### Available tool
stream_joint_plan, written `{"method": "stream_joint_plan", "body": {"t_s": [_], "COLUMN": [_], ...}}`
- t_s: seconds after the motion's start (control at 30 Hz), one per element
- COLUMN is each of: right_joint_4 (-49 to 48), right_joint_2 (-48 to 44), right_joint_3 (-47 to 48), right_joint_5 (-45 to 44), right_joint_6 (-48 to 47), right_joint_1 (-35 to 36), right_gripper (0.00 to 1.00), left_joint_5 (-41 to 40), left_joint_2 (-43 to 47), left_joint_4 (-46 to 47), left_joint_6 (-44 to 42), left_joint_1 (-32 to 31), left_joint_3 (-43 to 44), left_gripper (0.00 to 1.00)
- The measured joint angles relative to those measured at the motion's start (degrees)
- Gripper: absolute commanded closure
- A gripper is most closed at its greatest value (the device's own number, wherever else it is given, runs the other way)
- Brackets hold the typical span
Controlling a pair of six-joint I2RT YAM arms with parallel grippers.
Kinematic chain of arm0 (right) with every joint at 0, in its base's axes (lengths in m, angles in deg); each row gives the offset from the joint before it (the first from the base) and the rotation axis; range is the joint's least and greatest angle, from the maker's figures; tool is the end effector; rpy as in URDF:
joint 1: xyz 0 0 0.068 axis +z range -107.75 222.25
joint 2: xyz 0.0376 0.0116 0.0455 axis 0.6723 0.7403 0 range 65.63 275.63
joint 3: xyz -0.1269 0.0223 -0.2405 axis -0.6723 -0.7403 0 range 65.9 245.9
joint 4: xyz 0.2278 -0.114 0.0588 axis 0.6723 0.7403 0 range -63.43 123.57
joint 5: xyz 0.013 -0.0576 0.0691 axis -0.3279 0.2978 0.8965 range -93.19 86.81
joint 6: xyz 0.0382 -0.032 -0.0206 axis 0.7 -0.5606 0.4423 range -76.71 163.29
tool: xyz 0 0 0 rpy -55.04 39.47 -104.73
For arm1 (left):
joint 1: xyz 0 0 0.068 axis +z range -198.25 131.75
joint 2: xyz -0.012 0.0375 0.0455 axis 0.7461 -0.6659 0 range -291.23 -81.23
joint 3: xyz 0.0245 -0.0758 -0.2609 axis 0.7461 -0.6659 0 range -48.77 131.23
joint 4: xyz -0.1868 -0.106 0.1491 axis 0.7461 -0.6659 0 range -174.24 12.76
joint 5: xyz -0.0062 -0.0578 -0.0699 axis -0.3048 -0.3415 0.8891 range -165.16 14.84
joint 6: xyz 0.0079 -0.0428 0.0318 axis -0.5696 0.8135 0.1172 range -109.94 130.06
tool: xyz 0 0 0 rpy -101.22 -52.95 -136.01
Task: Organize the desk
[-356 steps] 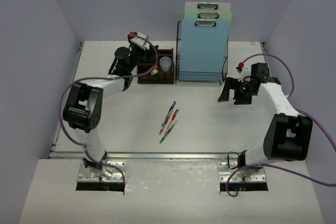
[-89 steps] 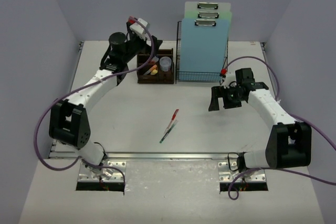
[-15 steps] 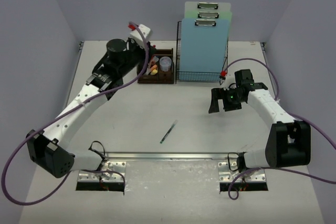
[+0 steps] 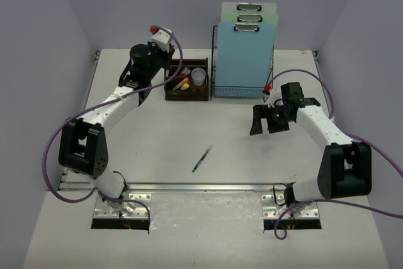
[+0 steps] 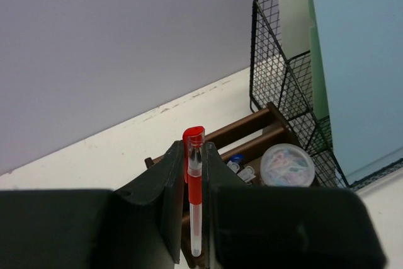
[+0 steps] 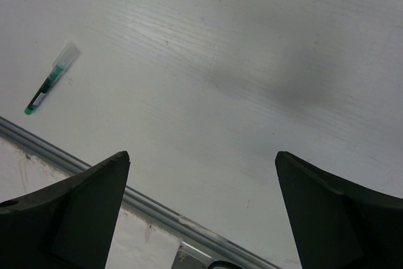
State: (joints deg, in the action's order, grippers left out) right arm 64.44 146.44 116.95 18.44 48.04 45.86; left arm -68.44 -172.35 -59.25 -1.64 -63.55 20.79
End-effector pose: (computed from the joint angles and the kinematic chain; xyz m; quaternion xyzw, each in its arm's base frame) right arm 0.2597 0.0295 0.2056 -0.0269 0.9639 0.1974 0.1766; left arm 0.3695 -0.1053 0.3365 0.2089 0.6981 -0.0641 0.6819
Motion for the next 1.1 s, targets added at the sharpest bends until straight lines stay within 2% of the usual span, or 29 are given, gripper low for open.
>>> {"method": "stream_joint_plan", "body": {"t_s": [0.37,0.7,0.73,0.87,1.1], "right_joint_4": [0.3,0.4,0.4,0.4,1.2], "right_joint_2": [1.5,2.1,2.2,2.6,2.6], "right_joint_3": [1.1,1.7,1.7,1.9,2.4], "right_joint_5": [-0.1,-0.2,-0.2,-0.2,-0.2], "right_joint_6": [0.0,0.0,0.0,0.0,0.0], "right_joint_1": [0.0,0.0,0.0,0.0,0.0], "right_gripper": [0.01,0.01,0.01,0.01,0.01], "left_joint_5": [4.7,7.5,7.7,8.0,7.9], "left_joint_2": [-8.4,-15.1,-15.5,-16.5,-16.6], "left_joint_4": [13.7,19.0,19.3,19.7,20.2], "left_joint_6": [-1.7,-3.6,-3.8,-4.3,-3.8], "left_joint_1": [0.3,0.3,0.3,0.3,0.3], "left_joint_3": [0.1,0.4,0.5,0.5,0.5], "left_gripper": [1.0,1.0,0.98,0.78,0.5]}}
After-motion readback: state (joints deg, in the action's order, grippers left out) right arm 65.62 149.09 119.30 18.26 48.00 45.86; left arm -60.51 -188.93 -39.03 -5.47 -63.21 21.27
